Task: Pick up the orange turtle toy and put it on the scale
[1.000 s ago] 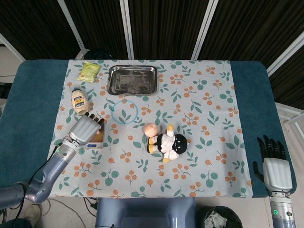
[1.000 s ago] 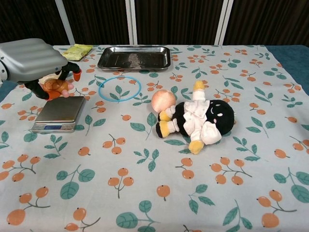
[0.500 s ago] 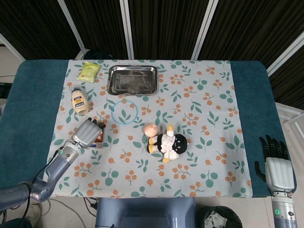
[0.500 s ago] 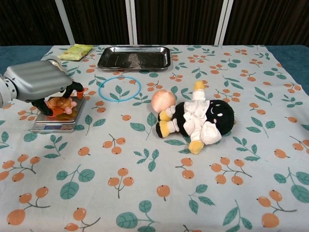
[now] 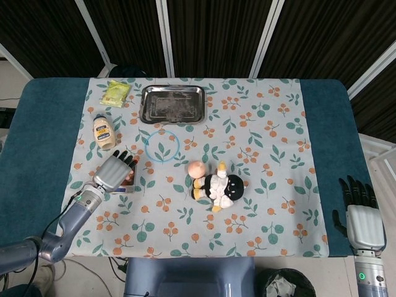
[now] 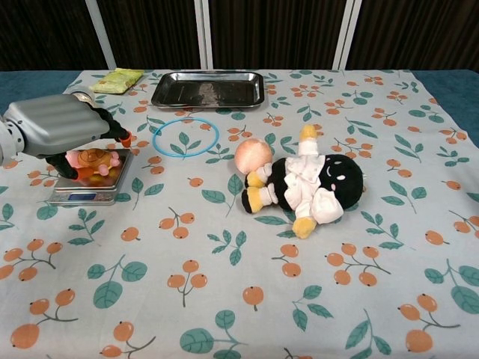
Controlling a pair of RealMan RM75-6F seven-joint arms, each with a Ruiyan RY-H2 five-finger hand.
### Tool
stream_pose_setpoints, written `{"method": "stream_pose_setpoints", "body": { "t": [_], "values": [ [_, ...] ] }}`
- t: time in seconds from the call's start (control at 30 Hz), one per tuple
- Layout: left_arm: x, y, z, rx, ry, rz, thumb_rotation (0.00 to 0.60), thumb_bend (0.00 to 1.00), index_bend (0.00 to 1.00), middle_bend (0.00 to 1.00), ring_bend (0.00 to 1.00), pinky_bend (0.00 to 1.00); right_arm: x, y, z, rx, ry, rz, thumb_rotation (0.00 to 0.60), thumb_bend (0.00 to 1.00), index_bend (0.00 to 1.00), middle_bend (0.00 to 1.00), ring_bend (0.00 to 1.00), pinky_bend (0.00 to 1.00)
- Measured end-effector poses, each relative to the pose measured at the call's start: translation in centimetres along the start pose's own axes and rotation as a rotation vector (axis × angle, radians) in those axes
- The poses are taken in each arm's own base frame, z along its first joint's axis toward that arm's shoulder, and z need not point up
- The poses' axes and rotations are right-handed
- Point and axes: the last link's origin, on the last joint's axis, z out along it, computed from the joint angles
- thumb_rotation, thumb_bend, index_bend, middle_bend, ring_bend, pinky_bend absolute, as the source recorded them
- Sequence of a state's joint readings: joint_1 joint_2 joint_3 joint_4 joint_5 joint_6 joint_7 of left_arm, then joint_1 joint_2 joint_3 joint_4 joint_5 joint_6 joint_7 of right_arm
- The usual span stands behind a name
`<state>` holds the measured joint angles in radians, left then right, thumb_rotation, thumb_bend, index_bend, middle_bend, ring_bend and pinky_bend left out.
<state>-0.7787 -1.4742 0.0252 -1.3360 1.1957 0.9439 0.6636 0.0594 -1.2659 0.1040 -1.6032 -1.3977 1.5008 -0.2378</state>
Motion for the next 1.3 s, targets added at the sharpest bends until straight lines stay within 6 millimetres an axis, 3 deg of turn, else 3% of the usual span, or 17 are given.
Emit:
{"method": "stream_pose_setpoints", "body": {
  "t": [0.3,0.5,0.67,0.97,1.3],
  "values": [
    [1.6,-0.5,-1.1,0.012,0.019,-0.057,0.600,0.31,0.17,0.15,0.08,0.14,0.0,0.0,0.0,0.001,0.002,0.003,0.600,0.53,0.00,0.00,0.01,0.00],
    [3.6,-1.5,-3.7,0.050,0.069,-0.106,0.600,0.21,0.16,0.14,0.08,0.13,0.0,-0.1,-0.1,0.007,-0.001,0.004,0.600,0.53,0.00,0.00,0.01,0.00],
    [4.3,-3.7,-7.0,0.152,0.159,-0.163,0.600,0.18,0.12,0.10,0.04,0.07,0.2,-0.2,-0.2,0.016,-0.004,0.002,0.600,0.53,0.00,0.00,0.01,0.00],
    [1.0,-6.8,-15.2,0.344,0.274,-0.319,0.600,0.16,0.10,0.09,0.03,0.07,0.5,-0.1,-0.3,0.025,0.004,-0.005,0.600,0.53,0.00,0.00,0.01,0.00],
    [-3.4,-7.4,-20.0,0.399,0.290,-0.517,0.600,0.15,0.10,0.07,0.03,0.06,0.5,-0.2,-0.3,0.059,-0.004,-0.003,0.600,0.53,0.00,0.00,0.01,0.00]
  ]
}}
